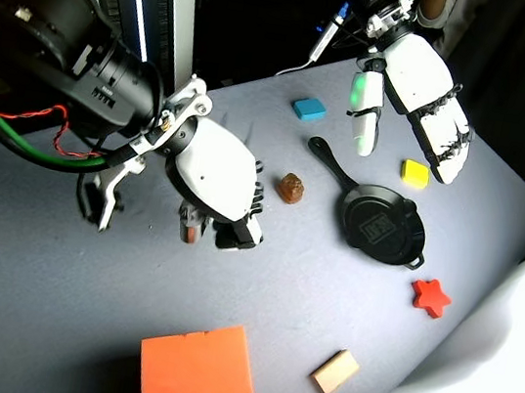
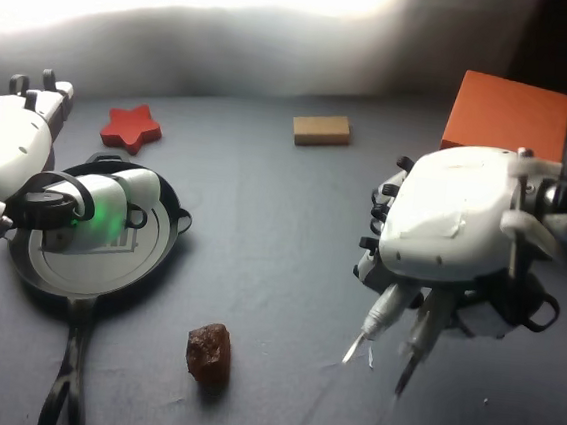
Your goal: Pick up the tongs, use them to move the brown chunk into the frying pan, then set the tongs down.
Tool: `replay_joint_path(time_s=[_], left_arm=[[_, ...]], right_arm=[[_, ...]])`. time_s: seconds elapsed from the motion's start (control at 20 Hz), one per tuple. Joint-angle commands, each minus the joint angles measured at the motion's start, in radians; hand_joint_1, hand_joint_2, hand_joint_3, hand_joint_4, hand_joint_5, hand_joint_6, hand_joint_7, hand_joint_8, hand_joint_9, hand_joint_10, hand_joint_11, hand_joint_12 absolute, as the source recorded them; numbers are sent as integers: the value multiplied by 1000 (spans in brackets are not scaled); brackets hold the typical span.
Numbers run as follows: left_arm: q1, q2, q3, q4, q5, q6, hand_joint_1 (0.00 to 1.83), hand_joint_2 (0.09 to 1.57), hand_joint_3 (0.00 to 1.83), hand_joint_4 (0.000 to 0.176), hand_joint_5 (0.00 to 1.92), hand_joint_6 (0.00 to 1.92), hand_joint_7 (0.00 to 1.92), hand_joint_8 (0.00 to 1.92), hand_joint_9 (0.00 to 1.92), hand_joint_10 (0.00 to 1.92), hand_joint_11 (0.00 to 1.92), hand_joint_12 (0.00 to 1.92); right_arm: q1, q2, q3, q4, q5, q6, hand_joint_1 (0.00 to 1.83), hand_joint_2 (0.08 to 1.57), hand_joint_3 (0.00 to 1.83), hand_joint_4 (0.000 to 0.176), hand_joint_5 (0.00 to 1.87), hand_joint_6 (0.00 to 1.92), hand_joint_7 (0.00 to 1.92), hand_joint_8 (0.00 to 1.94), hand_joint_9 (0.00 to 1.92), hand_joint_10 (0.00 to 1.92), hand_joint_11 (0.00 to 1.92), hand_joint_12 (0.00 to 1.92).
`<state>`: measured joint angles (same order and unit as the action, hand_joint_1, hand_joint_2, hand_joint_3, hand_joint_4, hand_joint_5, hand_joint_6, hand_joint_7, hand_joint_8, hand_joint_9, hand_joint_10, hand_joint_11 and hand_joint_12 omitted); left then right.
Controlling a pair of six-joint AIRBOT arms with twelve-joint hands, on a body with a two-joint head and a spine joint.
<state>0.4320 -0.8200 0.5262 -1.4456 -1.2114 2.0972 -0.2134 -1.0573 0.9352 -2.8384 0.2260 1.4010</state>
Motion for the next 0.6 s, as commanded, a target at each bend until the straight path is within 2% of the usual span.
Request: replay_joint_path(time_s=[0.0, 0.1, 0.25, 0.35, 0.45, 0.5, 0.55], left_arm=[[-6, 9, 0, 84, -65, 2, 0, 1224, 0, 2, 31, 7, 122, 6, 140, 5, 0, 548], [-6, 9, 0, 84, -65, 2, 0, 1230, 0, 0, 43, 8, 132, 6, 151, 6, 0, 527], [-5, 9, 0, 84, -65, 2, 0, 1235, 1, 0, 33, 1, 115, 1, 123, 0, 0, 476], [-5, 9, 0, 84, -65, 2, 0, 1237, 2, 0, 30, 1, 132, 3, 135, 2, 0, 479], [-3, 9, 0, 83, -65, 2, 0, 1235, 0, 0, 20, 6, 120, 0, 113, 0, 0, 417], [-2, 9, 0, 83, -65, 2, 0, 1235, 0, 0, 20, 6, 120, 0, 113, 0, 0, 417], [-1, 9, 0, 83, -65, 2, 0, 1238, 0, 0, 22, 5, 118, 0, 107, 1, 0, 397]], right_arm=[[4, 8, -9, 64, -145, -95, 1094, 1230, 0, 0, 754, 1312, 1019, 126, 732, 759, 449, 1590], [-1, 15, -9, 195, -188, -263, 1095, 1225, 0, 0, 761, 1303, 1022, 120, 745, 735, 465, 1564], [-17, 19, -23, 634, -332, -740, 1094, 1228, 0, 0, 756, 1310, 1016, 113, 735, 728, 450, 1558], [-22, 19, -35, 852, -379, -903, 1091, 1231, 1, 0, 750, 1318, 1010, 108, 727, 724, 442, 1562], [-30, 12, -68, 1139, -481, -1119, 1090, 1233, 1, 0, 746, 1325, 1005, 103, 722, 725, 433, 1567], [-32, 6, -82, 1220, -531, -1186, 1090, 1233, 1, 0, 746, 1325, 1005, 103, 722, 725, 433, 1567], [-33, -9, -106, 1351, -626, -1275, 1092, 1231, 0, 0, 750, 1319, 1009, 104, 727, 730, 441, 1574]])
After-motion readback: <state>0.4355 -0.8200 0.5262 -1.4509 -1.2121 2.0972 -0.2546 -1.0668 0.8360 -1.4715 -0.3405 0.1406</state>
